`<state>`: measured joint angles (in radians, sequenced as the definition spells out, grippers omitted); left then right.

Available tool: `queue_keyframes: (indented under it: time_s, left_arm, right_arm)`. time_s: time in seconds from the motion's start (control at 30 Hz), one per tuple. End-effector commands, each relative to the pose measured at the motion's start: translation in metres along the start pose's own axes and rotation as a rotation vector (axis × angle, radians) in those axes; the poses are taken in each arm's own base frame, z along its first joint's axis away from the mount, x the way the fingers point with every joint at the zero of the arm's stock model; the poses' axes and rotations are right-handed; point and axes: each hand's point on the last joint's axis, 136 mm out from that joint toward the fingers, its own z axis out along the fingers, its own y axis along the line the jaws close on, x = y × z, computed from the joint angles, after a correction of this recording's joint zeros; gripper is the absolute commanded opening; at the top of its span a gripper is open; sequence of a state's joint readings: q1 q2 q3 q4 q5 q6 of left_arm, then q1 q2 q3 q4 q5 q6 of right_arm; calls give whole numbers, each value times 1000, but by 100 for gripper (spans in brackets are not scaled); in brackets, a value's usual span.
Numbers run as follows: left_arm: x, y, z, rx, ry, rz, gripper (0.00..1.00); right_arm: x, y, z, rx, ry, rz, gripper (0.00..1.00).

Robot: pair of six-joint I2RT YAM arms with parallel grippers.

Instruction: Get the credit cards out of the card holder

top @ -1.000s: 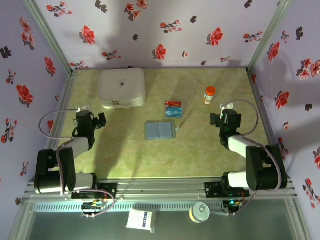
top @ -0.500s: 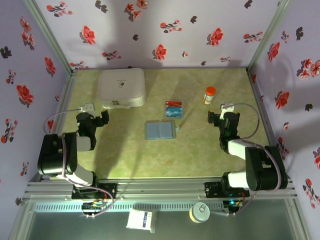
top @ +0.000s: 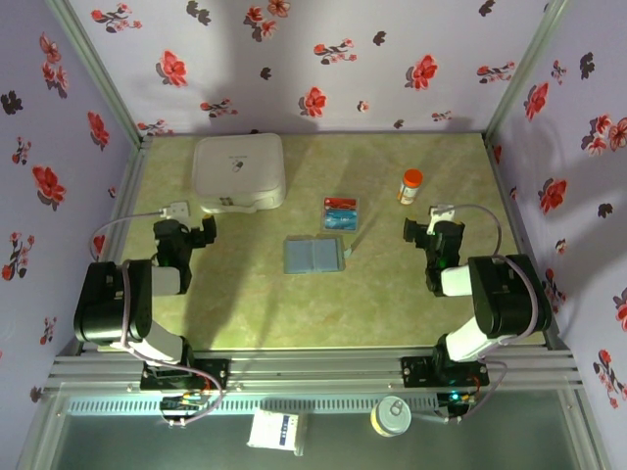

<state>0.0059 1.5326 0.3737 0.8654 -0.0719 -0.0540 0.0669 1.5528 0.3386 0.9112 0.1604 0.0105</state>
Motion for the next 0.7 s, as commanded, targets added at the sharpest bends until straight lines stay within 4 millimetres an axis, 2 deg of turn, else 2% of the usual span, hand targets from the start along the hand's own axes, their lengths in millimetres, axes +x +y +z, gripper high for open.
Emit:
queue_keyframes:
  time_s: [0.0, 0.07, 0.2, 0.67]
  left_arm:
    - [-11, 3, 4, -37, -26, 45, 100]
    - [-11, 3, 5, -37, -25, 45, 100]
    - [-10, 3, 4, -37, -25, 45, 100]
    - [-11, 2, 4, -34, -29, 46, 100]
  right_arm:
    - [-16, -12, 3, 59, -52, 46, 99]
    - [-15, -22, 4, 120, -36, 74, 99]
    - [-15, -23, 5, 119, -34, 81, 99]
    - [-15, -15, 6, 66, -27, 68, 99]
